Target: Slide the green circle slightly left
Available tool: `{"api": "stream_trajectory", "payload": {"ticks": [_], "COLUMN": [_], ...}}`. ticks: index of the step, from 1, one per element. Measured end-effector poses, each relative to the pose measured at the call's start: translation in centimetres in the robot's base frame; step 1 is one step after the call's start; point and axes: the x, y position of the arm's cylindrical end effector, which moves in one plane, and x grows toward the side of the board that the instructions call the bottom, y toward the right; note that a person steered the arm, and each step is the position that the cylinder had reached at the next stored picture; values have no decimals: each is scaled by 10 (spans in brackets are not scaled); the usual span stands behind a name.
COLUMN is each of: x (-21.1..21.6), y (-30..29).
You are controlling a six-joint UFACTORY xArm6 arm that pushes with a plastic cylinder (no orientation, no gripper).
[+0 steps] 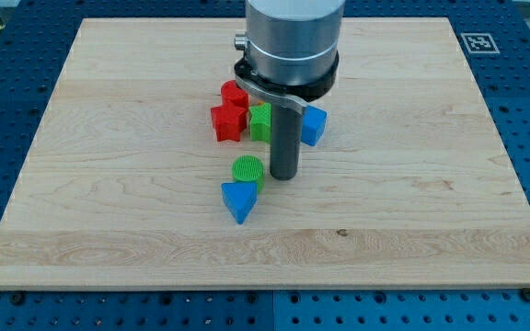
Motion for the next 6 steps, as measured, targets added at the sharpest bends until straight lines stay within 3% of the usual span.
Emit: {"api": "stream_trajectory", "payload": {"ticks": [4, 6], "x": [0, -5], "y": [-19, 0]}}
